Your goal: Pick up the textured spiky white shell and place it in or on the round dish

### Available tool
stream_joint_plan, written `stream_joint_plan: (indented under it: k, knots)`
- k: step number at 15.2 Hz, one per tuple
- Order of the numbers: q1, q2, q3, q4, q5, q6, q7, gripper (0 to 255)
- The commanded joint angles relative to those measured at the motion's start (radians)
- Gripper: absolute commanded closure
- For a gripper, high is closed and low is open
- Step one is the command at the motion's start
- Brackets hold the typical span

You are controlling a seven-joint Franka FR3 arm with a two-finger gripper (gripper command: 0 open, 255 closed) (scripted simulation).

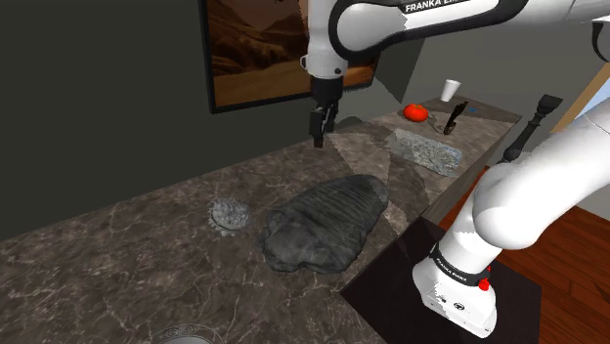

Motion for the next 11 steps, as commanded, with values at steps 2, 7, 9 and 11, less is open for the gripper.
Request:
stream_joint_plan:
  k: [2, 7, 9, 11]
  knots:
    - [0.017, 0.117, 0.035, 0.07, -0.007, 0.023, 0.024, 0]
    - [0.05, 0.309, 0.083, 0.2, -0.037, 0.041, 0.063, 0]
    - [0.066, 0.387, 0.099, 0.259, -0.054, 0.042, 0.078, 0]
    - [0.086, 0.466, 0.112, 0.323, -0.072, 0.038, 0.093, 0]
